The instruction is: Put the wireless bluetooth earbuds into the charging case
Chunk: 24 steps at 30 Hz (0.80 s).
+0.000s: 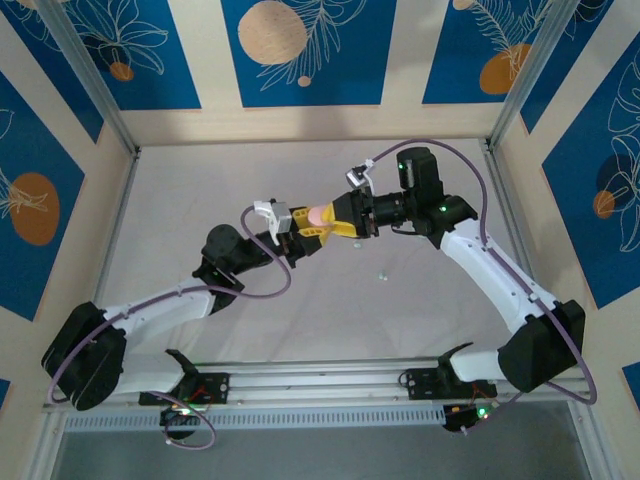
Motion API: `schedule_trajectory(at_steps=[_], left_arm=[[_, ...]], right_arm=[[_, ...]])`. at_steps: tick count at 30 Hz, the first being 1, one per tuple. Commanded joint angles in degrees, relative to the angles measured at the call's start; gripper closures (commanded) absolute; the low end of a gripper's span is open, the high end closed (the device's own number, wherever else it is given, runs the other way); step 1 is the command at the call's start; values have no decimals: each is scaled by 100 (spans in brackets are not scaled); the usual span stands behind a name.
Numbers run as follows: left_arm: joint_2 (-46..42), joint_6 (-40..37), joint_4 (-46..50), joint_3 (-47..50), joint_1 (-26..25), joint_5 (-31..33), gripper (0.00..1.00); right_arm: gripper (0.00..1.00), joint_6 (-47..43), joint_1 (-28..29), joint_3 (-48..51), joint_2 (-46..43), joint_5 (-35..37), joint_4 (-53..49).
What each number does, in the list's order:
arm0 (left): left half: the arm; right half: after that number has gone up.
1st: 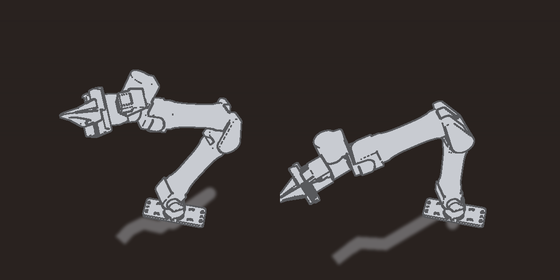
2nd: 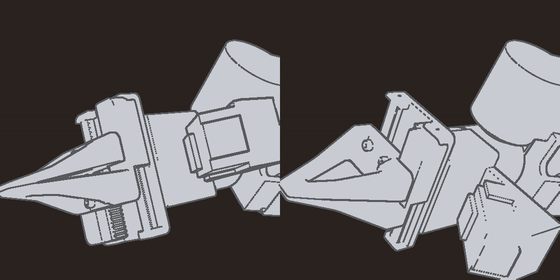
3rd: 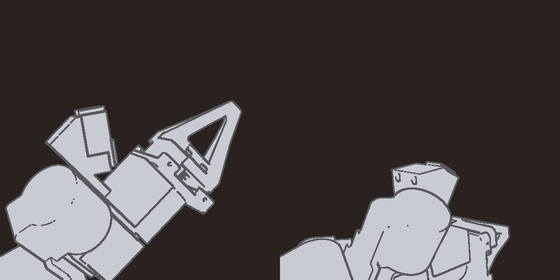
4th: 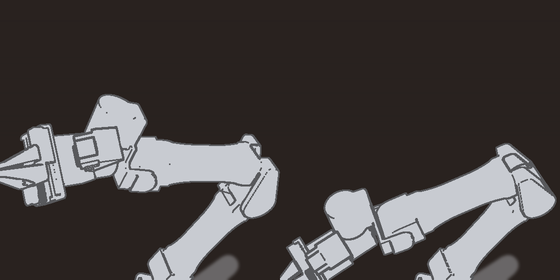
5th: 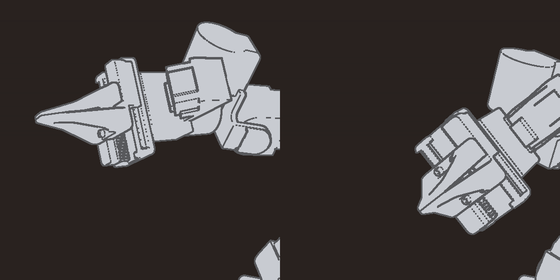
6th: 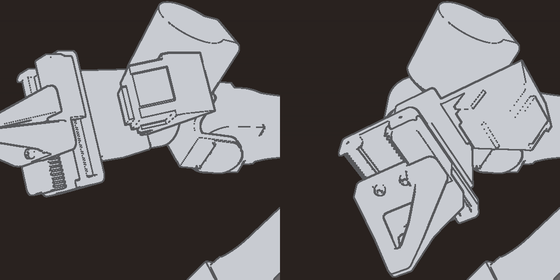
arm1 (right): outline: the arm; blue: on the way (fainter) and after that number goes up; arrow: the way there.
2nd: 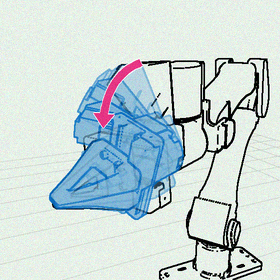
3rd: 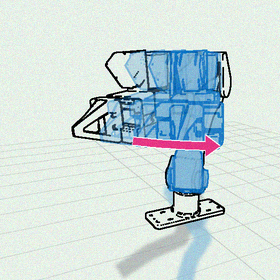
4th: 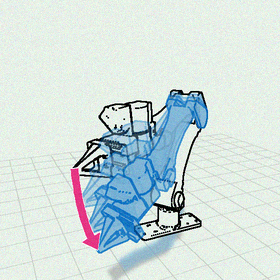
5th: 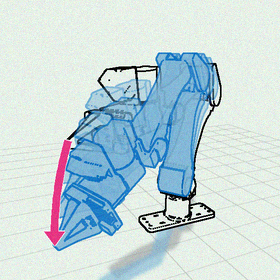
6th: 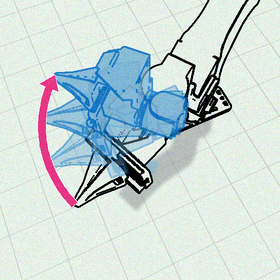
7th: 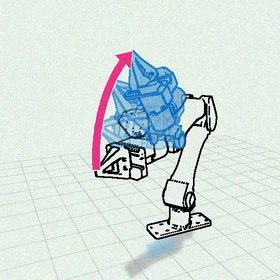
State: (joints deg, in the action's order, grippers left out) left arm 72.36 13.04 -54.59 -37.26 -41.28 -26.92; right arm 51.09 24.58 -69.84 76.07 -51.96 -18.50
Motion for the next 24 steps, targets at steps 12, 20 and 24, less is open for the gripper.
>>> schedule_trajectory(at_steps=[12, 20, 24], left_arm=[[74, 63, -239, -283, -43, -344, 66], [-10, -66, -61, -149, -42, -178, 57], [-123, -202, 66, 12, -40, 73, 42]], right_arm=[[59, 377, -89, 295, -16, -188, 550], [77, 385, -83, 373, -65, 1, 707], [79, 389, -79, 594, -260, 355, 783]])
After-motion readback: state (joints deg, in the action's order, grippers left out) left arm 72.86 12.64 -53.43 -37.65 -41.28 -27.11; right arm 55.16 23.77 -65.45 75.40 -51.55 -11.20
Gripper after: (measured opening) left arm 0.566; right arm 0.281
